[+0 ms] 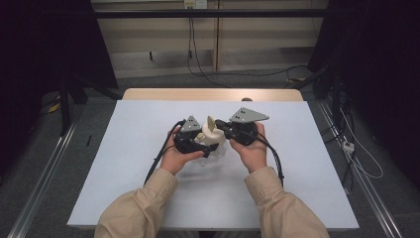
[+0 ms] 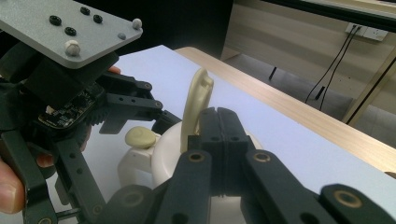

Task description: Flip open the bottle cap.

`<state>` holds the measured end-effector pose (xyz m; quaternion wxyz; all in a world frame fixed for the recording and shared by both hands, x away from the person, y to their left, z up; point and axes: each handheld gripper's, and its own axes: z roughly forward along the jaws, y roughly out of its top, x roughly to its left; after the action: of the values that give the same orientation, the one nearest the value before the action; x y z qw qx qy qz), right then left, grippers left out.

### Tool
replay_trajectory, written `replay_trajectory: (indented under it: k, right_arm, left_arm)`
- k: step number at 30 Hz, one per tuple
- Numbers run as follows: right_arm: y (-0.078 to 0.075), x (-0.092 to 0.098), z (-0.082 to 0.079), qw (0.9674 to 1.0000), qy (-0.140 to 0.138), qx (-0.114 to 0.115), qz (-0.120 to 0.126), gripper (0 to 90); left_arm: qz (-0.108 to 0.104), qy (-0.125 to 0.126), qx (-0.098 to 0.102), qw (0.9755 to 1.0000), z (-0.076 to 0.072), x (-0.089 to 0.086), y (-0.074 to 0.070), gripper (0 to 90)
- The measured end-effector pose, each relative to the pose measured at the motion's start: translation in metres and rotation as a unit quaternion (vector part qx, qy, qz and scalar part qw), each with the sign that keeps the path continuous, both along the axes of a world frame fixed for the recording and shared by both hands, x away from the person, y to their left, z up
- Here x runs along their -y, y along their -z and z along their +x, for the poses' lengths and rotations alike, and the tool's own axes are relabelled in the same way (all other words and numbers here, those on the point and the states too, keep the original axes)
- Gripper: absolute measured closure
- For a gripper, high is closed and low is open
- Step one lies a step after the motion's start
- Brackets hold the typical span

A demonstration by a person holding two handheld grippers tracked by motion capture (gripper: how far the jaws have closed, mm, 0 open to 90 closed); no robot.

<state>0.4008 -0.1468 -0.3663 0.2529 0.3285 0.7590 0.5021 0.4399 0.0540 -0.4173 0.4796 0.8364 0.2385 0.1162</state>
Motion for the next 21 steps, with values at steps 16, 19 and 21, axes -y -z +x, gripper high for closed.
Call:
replay_trajectory:
  k: [16,19,21]
  right_arm:
    - [-0.0001,-0.0028,0.0001,1.0,-0.005,0.001,-0.005,90.0]
    - [0.0,-0.0026,0.0001,1.0,-0.005,0.0,-0.004,90.0]
    - [0.0,-0.0027,0.0001,1.0,-0.006,0.0,-0.005,90.0]
  left_arm:
    - [0.0,0.001,0.0,1.0,0.0,-0.0001,-0.0002,15.0]
    - [-0.001,0.001,-0.001,1.0,-0.0002,-0.0001,-0.0003,15.0]
    - [0.001,0.001,0.0,1.0,-0.0001,-0.0002,-0.0006,15.0]
